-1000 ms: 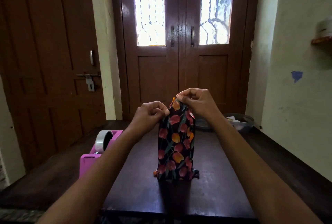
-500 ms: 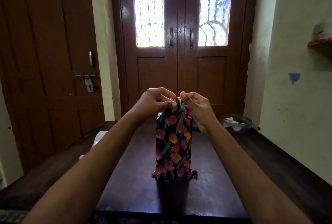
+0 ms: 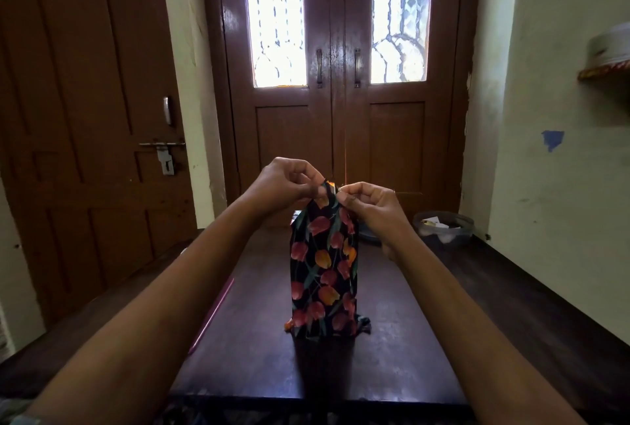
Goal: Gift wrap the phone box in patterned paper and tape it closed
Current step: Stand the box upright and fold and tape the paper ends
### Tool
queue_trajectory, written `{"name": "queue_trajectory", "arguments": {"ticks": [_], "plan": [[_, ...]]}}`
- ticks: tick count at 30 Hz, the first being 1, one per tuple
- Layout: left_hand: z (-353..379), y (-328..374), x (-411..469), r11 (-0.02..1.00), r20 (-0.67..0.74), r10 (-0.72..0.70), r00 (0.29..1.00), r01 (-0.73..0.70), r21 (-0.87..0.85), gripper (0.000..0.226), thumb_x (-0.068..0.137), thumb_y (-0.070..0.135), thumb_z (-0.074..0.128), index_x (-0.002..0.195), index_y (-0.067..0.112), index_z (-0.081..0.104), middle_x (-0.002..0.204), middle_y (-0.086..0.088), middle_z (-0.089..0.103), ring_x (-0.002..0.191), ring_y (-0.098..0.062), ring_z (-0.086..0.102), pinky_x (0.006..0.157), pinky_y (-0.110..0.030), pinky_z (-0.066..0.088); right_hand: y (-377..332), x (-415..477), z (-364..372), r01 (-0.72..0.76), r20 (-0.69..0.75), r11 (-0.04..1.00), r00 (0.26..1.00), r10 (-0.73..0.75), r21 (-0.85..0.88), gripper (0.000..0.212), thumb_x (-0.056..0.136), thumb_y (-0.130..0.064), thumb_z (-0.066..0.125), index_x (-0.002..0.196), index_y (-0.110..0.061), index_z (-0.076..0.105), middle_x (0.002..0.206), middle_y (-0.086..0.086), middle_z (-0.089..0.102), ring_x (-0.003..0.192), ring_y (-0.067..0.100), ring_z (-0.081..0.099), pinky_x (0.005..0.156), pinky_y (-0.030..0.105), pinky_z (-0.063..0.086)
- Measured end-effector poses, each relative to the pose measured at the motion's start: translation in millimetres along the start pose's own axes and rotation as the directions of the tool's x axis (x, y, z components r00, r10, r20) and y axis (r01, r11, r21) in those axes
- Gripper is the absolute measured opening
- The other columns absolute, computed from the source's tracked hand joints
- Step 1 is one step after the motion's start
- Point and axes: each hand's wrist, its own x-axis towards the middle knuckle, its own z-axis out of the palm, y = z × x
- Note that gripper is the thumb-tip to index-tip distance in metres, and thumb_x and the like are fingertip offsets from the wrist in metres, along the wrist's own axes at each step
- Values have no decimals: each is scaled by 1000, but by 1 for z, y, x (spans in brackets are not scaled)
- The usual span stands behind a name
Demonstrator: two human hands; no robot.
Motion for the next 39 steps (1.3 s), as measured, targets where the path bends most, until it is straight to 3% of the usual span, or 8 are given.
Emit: {"name": "queue_trajectory", "arguments": {"ticks": [4,8,14,21,25,33,35,39], "plan": [[-1,0,-1,1000,2,0,1000,0,-1,7,80,12,70,83,15,65,84,-4,68,80,-9,65,66,-17,48,-2,1,-2,-25,12,999,1000,25,-21,14,91,-15,56,98,-9,67,79,-3,67,63,-3,63,57,10,46],[-2,-2,-1,1000,-15,19,1000,-20,-6,8,80,9,69,85,13,65,90,-11,69,86,-19,67,72,-21,54,-3,1,-2,-16,77,1000,997,18,-26,16,89,-22,58,94,-11,68,78,-2,67,66,0,63,60,12,48],[-4,-1,-3,998,37,46,998,-44,-37,12,80,7,69,91,10,67,86,-9,71,82,-13,69,73,-20,53,-4,4,-1,1,55,999,998,2,-52,7,87,-17,62,83,-13,66,74,-2,65,62,-1,61,58,12,48],[-7,1,-9,991,104,113,988,-105,-81,10,82,4,65,84,14,64,74,6,68,71,1,66,63,-9,48,-9,7,-5,-48,151,997,987,56,-52,7,88,-14,59,91,-13,65,77,-2,67,66,1,64,58,13,49],[-6,-1,-9,987,98,157,983,-151,-62,8,81,6,66,85,13,65,86,0,67,76,-2,64,67,-12,49,-12,10,-10,-116,200,993,973,118,-25,11,84,-15,63,95,-15,66,82,-1,70,74,7,67,64,18,53],[-4,-2,-8,981,129,182,975,-172,-84,9,81,2,65,86,9,66,91,-2,68,85,-6,66,72,-15,51,-22,15,-14,-302,272,953,920,281,35,22,72,-10,71,94,-10,65,86,5,68,78,14,65,70,22,57],[-4,-2,-8,980,141,181,973,-167,-106,11,82,0,64,86,11,65,94,-3,68,90,-9,66,74,-16,52,-22,16,-14,-314,247,949,923,296,38,27,67,-12,74,91,-9,63,82,4,68,74,13,65,68,21,57],[-4,1,-8,979,141,163,977,-142,-145,16,83,-2,61,96,8,60,91,-10,69,83,-12,69,71,-19,54,-15,11,-11,-216,172,976,961,215,-12,11,76,-15,71,83,-9,65,76,1,67,71,9,64,63,18,54]]}}
